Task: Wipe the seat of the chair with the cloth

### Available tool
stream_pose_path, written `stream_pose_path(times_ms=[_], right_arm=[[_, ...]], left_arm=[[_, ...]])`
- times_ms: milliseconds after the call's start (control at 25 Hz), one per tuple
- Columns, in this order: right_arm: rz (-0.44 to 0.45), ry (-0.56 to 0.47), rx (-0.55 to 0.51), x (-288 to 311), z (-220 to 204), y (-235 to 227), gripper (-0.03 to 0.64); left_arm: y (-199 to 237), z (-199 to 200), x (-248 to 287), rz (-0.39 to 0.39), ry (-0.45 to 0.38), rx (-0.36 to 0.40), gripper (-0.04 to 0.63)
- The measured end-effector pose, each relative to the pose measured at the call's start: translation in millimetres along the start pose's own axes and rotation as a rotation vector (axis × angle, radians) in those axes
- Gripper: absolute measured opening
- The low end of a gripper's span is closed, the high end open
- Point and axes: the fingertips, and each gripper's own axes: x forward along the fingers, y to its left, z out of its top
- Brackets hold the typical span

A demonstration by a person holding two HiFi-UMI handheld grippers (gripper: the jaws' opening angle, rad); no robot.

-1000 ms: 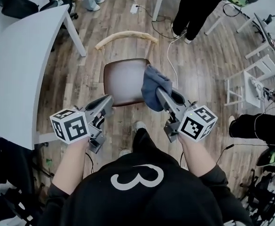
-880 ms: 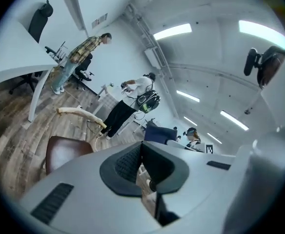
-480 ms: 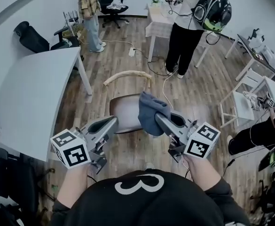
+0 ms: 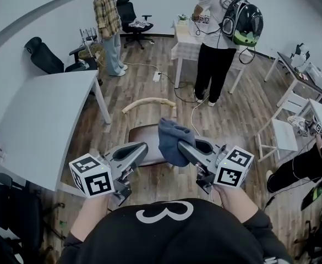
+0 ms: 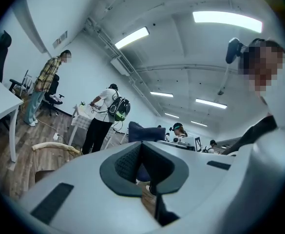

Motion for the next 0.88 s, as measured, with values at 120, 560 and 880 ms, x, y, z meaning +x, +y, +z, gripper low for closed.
stream_pose_path(times_ms=[120,560,880], right_arm=[[0.012,0.001,0.0,-0.6,-3.2,-4.2,0.052],[0.046,0.005,0.062,-11.1,-15.3,-26.2,0.052],[0.066,0.004,0.08,-11.5,-19.3,-32.8,0.052]], left_arm=[[0.1,-2.9,4.1,0.032,-0.004,0.002,0.012],[1.6,-12.7,25.2,0.076,0.001,-0.013,0.012],[2.9,-10.3,30.7,0.094,-0.001,-0.004,0.012]])
